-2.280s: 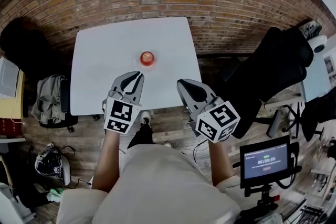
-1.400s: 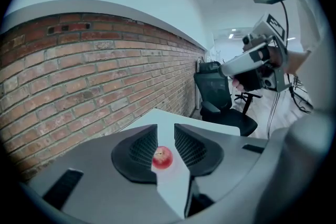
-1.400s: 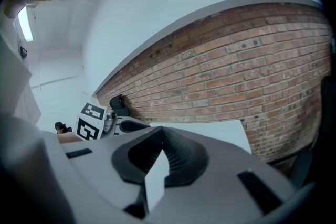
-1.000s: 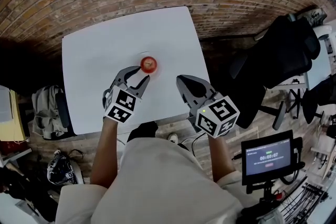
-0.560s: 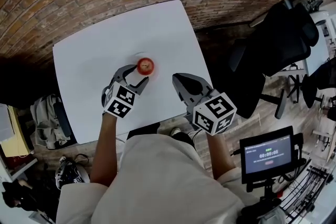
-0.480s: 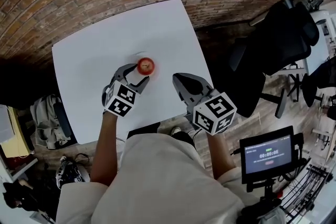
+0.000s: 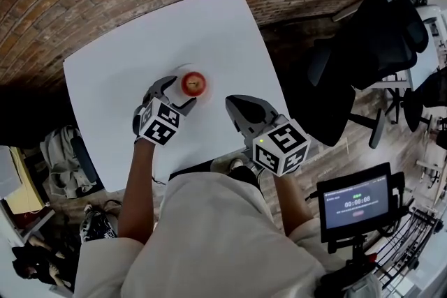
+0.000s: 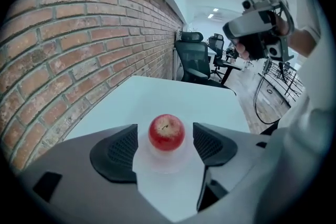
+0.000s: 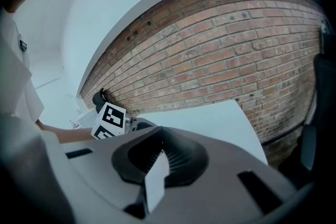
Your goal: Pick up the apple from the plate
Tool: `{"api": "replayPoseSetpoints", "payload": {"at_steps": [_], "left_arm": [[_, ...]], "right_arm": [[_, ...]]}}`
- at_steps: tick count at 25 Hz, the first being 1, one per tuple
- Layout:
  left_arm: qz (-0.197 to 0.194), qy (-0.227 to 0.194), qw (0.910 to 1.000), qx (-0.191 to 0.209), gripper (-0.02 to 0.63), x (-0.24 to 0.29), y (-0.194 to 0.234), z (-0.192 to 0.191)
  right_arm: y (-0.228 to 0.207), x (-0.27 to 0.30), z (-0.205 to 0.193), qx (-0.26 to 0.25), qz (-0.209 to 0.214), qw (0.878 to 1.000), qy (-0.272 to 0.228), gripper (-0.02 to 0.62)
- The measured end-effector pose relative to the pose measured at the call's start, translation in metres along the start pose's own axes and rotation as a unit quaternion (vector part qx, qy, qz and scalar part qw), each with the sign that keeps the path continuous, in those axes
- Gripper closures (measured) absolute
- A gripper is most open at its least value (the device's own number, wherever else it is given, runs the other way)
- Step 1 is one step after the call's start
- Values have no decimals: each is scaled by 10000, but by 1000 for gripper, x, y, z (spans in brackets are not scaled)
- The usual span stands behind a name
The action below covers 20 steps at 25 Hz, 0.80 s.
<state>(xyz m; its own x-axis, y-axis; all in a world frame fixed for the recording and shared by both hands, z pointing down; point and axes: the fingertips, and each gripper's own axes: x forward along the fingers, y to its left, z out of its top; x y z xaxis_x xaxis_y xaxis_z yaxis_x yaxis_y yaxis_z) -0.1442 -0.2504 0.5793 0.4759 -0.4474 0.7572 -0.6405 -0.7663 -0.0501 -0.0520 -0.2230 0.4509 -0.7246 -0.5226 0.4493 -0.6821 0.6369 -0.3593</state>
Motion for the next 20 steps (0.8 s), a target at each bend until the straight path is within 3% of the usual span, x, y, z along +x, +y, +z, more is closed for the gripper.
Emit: {"api": "replayPoseSetpoints", "payload": {"at_steps": [9,20], "left_arm": [[-228,297,9993,-32,235,33,-4,-9],[-206,486,9985,-124,198,48,3,-20]], "right_arm": [[-15,3,-7,138,-94,9998,109,594],[-27,5,-10,202,-162,9994,210,594]]}}
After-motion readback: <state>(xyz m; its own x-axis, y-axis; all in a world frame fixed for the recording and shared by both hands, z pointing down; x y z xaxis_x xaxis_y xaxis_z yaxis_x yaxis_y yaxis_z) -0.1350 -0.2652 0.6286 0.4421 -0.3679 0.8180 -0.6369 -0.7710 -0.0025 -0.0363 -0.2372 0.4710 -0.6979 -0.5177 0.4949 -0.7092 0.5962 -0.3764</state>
